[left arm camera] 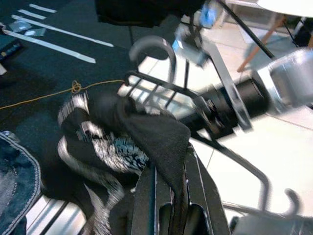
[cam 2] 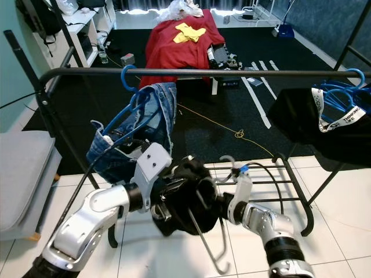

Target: Hang hanger

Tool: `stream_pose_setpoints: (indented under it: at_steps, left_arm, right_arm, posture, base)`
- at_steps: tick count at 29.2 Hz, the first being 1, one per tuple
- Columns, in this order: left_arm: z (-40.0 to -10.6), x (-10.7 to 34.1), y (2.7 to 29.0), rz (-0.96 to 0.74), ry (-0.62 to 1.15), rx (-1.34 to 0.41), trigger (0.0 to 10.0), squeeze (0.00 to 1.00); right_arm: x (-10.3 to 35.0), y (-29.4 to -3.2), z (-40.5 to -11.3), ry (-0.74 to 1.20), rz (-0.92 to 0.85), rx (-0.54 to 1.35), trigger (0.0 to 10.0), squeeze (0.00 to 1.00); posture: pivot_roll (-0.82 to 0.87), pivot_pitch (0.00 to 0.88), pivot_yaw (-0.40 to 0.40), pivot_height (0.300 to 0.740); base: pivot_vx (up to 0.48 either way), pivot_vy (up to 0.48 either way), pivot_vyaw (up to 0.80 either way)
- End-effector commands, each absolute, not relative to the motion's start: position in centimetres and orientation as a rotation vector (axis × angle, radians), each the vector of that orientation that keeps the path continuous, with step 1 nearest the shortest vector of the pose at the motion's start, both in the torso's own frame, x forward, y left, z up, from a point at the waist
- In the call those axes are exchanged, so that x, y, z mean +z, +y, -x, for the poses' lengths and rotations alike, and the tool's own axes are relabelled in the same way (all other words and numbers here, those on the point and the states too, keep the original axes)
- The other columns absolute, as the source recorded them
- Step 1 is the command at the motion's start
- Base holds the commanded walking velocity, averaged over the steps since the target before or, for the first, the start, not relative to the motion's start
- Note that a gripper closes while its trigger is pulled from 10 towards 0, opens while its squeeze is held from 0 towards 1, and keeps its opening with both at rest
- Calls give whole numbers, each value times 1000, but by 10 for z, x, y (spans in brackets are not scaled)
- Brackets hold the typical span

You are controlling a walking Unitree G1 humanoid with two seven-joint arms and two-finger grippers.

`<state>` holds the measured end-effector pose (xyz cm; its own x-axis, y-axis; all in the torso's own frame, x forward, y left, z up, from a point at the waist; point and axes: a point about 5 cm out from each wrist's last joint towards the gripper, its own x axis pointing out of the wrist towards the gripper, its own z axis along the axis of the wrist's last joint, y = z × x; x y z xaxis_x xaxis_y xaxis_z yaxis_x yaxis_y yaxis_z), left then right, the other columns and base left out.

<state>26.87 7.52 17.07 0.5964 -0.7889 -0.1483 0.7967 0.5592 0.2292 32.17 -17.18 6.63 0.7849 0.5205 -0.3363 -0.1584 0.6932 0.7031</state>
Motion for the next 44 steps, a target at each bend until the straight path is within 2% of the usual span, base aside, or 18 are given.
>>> stream_pose_setpoints:
  at_steps: [1, 4, 5, 6, 7, 12, 18, 22, 26, 29, 33, 44]
  left_arm:
    - [-264, 172, 74, -301, 26, -982, 10000, 0]
    - [-263, 169, 77, -318, 41, -984, 10000, 0]
    - [-262, 165, 80, -338, 60, -988, 10000, 0]
    - [-262, 165, 80, -338, 60, -988, 10000, 0]
    - [-263, 159, 82, -351, 79, -984, 10000, 0]
    - [-270, 147, 86, -358, 101, -919, 10000, 0]
    - [-277, 146, 88, -368, 96, -888, 10000, 0]
    - [-274, 151, 92, -379, 100, -919, 10000, 0]
    - [-270, 153, 90, -361, 95, -959, 10000, 0]
    - [-264, 159, 84, -315, 89, -1027, 10000, 0]
    - [-258, 162, 80, -287, 107, -1093, 10000, 0]
    - [-257, 162, 72, -212, 122, -1092, 10000, 0]
  right_arm:
    - [71, -177, -327, 498, -768, 348, 0, 0]
    - [77, -181, -332, 452, -853, 302, 0, 0]
    - [87, -186, -339, 390, -967, 257, 0, 0]
    - [87, -186, -339, 390, -967, 257, 0, 0]
    - [99, -189, -345, 327, -1074, 240, 0, 0]
    - [130, -184, -353, 227, -1195, 322, 0, 0]
    - [144, -179, -354, 206, -1181, 364, 0, 0]
    - [139, -192, -361, 176, -1079, 160, 0, 0]
    - [140, -202, -364, 135, -978, 39, 0, 0]
    - [143, -224, -366, 43, -905, -177, 0, 0]
    - [149, -235, -367, -32, -956, -294, 0, 0]
    - [168, -216, -378, -144, -1059, -333, 0, 0]
  posture:
    - [57, 119, 6, 740]
    - [57, 122, 7, 740]
    - [56, 122, 7, 740]
    - [56, 122, 7, 740]
    - [55, 123, 8, 740]
    - [47, 123, 10, 740]
    - [38, 122, 13, 740]
    - [43, 124, 11, 740]
    - [44, 125, 11, 740]
    - [44, 124, 11, 740]
    - [48, 122, 10, 740]
    - [51, 117, 9, 740]
  base:
    - [0, 0, 0]
    - [0, 0, 0]
    - [0, 0, 0]
    - [0, 0, 0]
    - [0, 0, 0]
    - [0, 0, 0]
    - [0, 0, 0]
    - [0, 0, 0]
    - [0, 0, 0]
    - [0, 0, 0]
    - [0, 0, 0]
    - [0, 0, 0]
